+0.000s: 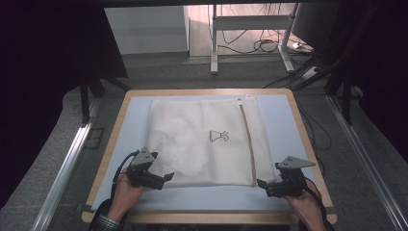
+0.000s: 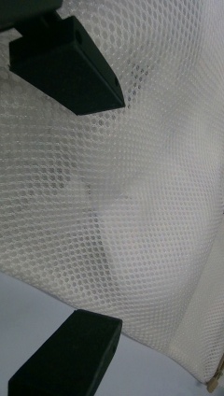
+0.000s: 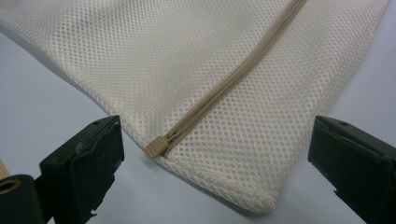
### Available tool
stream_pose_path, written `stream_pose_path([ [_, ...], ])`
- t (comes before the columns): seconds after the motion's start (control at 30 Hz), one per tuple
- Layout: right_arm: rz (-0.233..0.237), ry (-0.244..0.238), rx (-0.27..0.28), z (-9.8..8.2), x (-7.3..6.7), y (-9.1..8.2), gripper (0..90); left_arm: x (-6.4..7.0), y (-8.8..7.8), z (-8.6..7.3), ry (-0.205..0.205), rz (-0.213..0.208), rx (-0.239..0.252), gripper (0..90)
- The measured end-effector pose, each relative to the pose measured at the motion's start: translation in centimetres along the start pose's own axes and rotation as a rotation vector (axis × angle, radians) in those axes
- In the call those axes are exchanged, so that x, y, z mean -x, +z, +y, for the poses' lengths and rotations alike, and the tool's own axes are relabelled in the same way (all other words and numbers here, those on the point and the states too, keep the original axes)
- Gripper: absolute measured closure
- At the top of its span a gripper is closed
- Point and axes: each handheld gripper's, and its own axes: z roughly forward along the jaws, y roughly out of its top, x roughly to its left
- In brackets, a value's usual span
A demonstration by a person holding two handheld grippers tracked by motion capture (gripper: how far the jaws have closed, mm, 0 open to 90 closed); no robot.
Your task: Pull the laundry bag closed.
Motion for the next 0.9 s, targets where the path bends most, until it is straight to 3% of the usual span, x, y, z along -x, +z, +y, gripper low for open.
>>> stream_pose_path([
  [0.37,-0.012,-0.017,-0.015,0.1,-0.7,0.7,2.3,0.3,0.2,0.1,0.019,-0.003,-0.01,0.0],
  [0.53,-0.015,0.023,-0.035,0.2,-0.7,1.3,2.4,0.4,0.2,0.1,0.027,-0.004,-0.012,0.0],
  [0.7,-0.047,-0.016,-0.056,0.4,-1.2,1.3,8.3,0.4,0.3,0.1,0.031,-0.005,-0.016,0.0],
  [0.9,-0.086,-0.097,-0.14,0.7,-1.9,1.7,20.0,0.5,0.3,0.2,0.035,-0.006,-0.009,0.0],
])
